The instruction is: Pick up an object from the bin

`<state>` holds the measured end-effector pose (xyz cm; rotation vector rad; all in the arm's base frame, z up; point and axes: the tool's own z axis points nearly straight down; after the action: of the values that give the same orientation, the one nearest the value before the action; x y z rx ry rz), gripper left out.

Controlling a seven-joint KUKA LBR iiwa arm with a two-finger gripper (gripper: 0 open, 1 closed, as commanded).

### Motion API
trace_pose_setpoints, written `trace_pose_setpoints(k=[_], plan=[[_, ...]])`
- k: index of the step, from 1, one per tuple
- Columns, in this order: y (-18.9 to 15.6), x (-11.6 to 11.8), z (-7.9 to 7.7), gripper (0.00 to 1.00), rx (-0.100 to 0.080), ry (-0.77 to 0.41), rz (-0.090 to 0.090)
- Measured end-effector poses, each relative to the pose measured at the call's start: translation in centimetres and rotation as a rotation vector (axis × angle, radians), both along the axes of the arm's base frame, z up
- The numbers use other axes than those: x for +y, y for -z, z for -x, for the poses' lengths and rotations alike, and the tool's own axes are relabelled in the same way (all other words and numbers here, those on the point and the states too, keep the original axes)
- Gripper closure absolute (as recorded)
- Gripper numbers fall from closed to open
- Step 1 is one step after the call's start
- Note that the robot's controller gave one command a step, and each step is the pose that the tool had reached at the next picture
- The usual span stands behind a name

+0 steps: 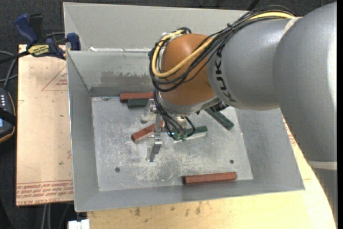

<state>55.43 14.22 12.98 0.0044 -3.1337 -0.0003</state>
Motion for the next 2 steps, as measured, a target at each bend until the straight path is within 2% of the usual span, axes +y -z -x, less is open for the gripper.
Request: trace_pose_setpoints(k=[1,2], plan=[[-0.5,-0.1,-0.2,0.00,-0.008,0.003,-0.001],[3.8,-2.7,-2.9,0.00,-0.015,-0.113,-0.003]])
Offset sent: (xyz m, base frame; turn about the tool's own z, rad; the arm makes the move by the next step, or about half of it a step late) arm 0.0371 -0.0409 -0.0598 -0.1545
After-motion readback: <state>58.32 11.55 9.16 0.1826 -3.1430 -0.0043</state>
